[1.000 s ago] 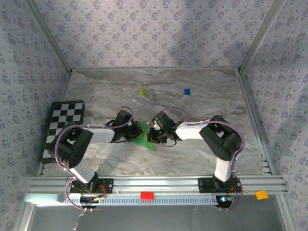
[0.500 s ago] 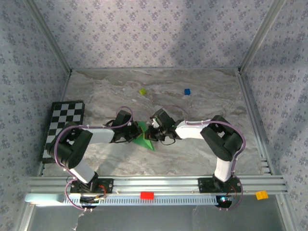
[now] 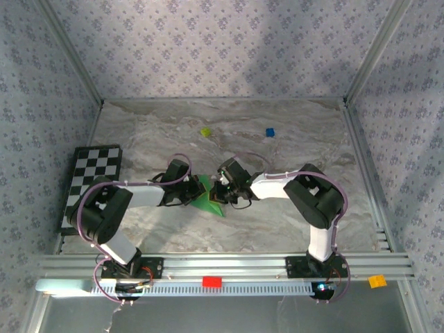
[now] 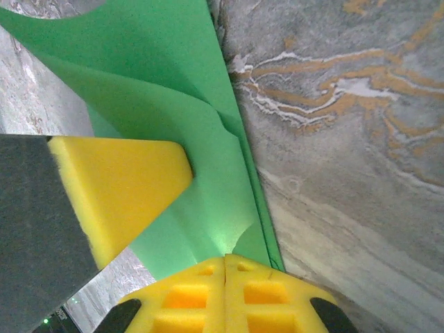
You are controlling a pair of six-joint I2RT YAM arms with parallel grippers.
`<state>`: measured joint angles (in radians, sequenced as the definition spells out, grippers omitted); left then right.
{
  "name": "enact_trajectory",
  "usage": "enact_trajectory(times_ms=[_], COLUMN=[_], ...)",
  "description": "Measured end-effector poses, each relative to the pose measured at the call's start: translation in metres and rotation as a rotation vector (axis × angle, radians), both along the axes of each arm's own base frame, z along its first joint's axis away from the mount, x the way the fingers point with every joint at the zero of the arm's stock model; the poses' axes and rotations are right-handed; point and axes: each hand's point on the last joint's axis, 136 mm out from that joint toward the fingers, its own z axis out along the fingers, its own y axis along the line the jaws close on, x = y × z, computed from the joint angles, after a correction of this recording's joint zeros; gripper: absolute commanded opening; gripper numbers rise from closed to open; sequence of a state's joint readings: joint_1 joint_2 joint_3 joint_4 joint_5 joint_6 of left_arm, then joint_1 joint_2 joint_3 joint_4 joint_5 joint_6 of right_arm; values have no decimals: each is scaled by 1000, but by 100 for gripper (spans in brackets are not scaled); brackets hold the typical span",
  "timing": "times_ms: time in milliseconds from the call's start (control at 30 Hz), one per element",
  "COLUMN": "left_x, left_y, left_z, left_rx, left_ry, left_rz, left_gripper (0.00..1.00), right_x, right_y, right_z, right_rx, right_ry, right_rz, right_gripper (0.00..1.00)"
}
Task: Fold a paper plane with a square sheet of paper (pick it up from the middle)
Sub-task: Fourth fold the wing at the center of the table.
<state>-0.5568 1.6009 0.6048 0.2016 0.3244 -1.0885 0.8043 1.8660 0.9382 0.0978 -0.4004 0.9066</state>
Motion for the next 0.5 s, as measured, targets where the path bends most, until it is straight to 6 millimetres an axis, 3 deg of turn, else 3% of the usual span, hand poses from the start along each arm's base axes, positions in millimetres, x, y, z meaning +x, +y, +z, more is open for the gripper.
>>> enact_trajectory(times_ms=[300, 500], left_x=[2, -7], left_y=[-3, -5], left_z=[33, 23], left_rx=[-40, -35], left_ry=[-100, -57], left_rz=[-37, -72], left_gripper=[3, 2], right_x=[0, 0], right_y=[-1, -1], right_z=[0, 0], right_rx=[-1, -1], right_ry=[-2, -4], right_rz=[3, 5], right_gripper=[4, 3])
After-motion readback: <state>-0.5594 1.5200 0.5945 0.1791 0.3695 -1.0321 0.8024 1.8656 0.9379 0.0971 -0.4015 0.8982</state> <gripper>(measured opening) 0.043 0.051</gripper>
